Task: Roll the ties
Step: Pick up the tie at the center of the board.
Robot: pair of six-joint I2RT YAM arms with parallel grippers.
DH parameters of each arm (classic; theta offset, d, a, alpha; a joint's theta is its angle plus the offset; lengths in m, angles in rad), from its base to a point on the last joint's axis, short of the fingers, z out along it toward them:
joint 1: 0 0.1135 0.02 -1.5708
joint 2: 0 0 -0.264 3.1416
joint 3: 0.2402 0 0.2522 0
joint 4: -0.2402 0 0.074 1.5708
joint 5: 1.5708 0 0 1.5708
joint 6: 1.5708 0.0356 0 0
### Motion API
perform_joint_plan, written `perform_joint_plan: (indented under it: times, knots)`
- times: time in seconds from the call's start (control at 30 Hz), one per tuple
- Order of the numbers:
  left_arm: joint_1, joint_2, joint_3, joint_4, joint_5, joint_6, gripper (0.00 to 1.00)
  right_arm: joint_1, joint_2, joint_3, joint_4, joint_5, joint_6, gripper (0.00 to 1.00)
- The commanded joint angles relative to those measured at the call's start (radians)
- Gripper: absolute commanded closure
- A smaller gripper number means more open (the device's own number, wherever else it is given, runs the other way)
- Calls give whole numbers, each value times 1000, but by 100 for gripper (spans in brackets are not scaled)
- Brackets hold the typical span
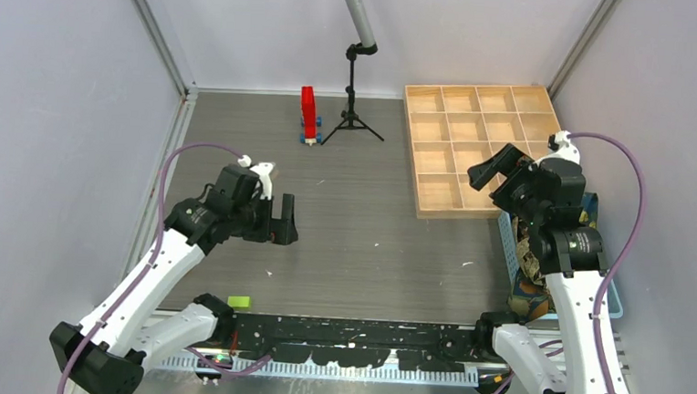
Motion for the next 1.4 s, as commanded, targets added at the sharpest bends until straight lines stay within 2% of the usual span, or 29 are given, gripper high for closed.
perform_joint_plan:
  times: [0.0, 0.07, 0.2, 0.5, 0.67, 0.77, 0.97, 1.17, 1.3, 1.37]
  knots:
    - [-30, -2, 24, 7, -47, 2, 0, 2, 24, 37, -86, 190, 5, 0]
    - [-42, -5, 28, -2, -54, 2, 0, 2, 49, 57, -137, 252, 5, 0]
    - [-43, -21, 57, -47, -83, -10, 0, 3, 122, 73, -179, 266, -35, 1]
    - [-43, -60, 38, -52, -103, -35, 1, 3, 412, 245, -277, 457, -25, 0]
    - [-43, -60, 38, -53, -139, -39, 1, -11, 551, 297, -262, 560, -17, 0]
    - [-43, -56, 39, -54, -147, -40, 1, -52, 652, 339, -259, 544, -32, 1]
    - [-43, -67, 36, -52, -147, -41, 2, -134, 775, 346, -221, 470, -61, 10]
    - [-43, -55, 38, -53, -145, -40, 2, -153, 852, 342, -205, 482, -78, 19]
    - [-43, -50, 37, -51, -147, -40, 2, -159, 875, 339, -202, 476, -76, 35]
    - [-43, -48, 39, -51, -145, -38, 2, -159, 871, 330, -196, 478, -75, 40]
